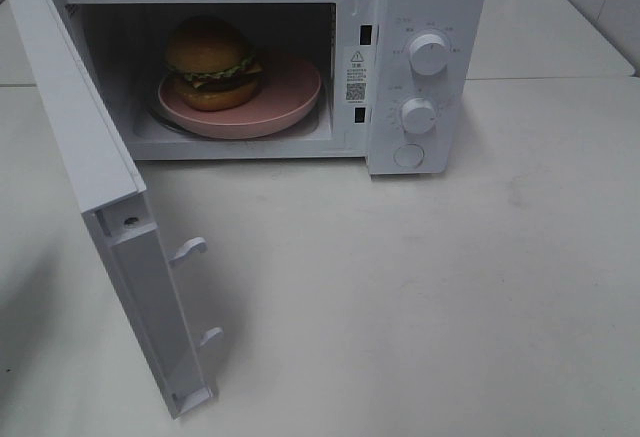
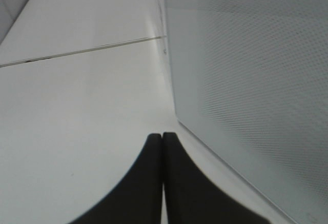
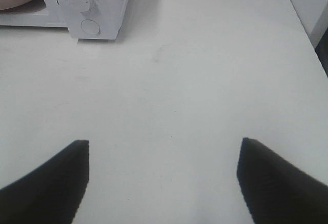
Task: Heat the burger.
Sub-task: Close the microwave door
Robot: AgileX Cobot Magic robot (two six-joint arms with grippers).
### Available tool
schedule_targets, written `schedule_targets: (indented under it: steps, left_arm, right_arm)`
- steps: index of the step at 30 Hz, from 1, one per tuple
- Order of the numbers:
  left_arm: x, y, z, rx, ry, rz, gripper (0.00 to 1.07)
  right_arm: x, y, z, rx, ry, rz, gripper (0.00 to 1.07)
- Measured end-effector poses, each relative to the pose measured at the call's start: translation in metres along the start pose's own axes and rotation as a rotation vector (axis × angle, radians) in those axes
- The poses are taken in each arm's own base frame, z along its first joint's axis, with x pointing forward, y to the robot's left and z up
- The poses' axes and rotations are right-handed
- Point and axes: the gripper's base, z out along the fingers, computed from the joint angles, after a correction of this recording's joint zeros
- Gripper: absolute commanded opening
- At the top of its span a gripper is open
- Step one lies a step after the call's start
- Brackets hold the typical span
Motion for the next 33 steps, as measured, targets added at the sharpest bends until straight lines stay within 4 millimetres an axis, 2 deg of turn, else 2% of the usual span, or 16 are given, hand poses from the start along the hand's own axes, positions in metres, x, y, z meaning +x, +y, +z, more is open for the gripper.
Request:
schedule_targets:
  steps: [18, 33]
  left_arm:
    - [0.0, -0.049, 0.04, 0.193, -0.041, 0.047, 0.0]
    - [-0.02, -0.09, 0.078, 0.302, -0.112, 0.073, 0.0]
  right_arm:
    - [0.0, 0.0, 0.0, 0.0, -0.001, 0.0, 0.76]
    - [0.0, 0.0, 0.0, -0.001, 0.0, 0.0, 0.76]
